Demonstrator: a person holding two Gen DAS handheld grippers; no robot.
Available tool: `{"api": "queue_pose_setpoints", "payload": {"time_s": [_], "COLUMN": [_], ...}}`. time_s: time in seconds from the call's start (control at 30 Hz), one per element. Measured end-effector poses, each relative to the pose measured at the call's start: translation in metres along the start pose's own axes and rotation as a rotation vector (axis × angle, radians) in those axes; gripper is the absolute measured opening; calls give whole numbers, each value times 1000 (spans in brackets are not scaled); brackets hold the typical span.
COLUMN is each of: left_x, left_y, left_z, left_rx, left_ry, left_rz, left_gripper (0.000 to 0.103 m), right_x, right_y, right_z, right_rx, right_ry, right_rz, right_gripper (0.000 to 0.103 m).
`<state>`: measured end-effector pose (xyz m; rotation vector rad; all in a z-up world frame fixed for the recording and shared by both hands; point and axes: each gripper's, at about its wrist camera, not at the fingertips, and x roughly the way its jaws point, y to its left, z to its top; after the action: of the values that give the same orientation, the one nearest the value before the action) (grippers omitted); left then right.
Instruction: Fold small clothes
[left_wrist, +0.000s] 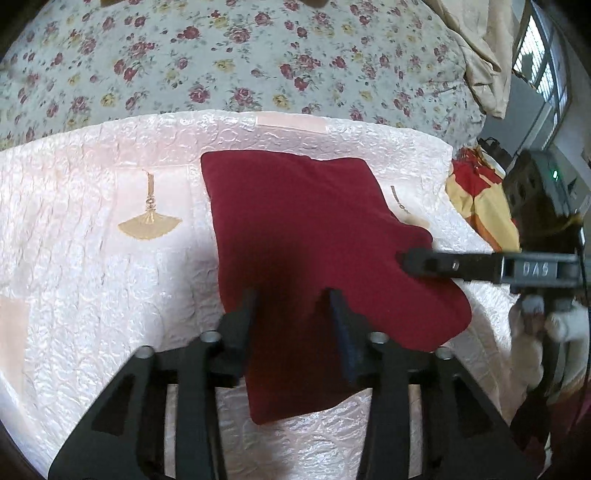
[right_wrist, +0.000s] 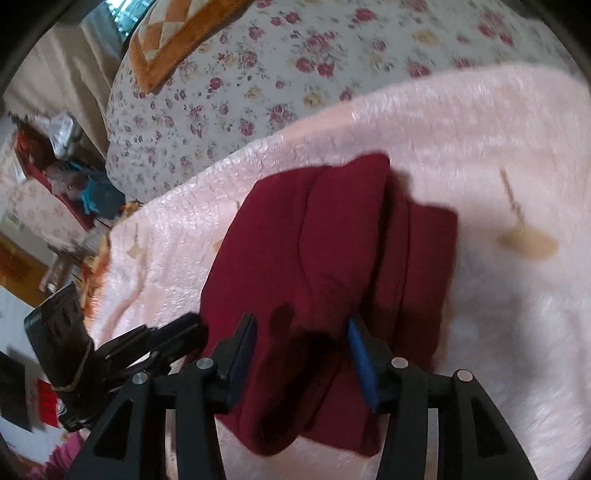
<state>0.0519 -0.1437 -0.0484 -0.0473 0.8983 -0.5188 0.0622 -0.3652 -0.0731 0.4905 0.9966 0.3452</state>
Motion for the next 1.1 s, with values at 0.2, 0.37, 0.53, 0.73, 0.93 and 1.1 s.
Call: {"api": "queue_pose_setpoints", "payload": {"time_s": [0.2, 0.37, 0.53, 0.73, 0.93, 1.1], "left_x": [6, 0, 13, 13, 2, 6], "left_y": [-3, -8, -16, -18, 3, 14], "left_z": [2, 6, 3, 2, 3, 1], "left_rx": [-26, -38, -21, 8, -101, -144], "left_ry": [10, 3, -1, -2, -10, 13], "left_rz": [22, -10, 9, 13, -39, -46], "left_gripper": [44, 47, 59, 59, 59, 59], "right_x": [25, -4, -33, -39, -42, -8], "right_y": [-4, 9, -2, -20, 15, 14], "right_z": [-4, -3, -5, -12, -16, -20], "right_rx": [48, -57, -106, -51, -81, -34], "right_ry": [7, -93, -140, -176, -149, -74], "right_rz": [76, 22, -82, -9, 106, 68], "right_gripper": [44, 9, 2, 3, 85, 85]}}
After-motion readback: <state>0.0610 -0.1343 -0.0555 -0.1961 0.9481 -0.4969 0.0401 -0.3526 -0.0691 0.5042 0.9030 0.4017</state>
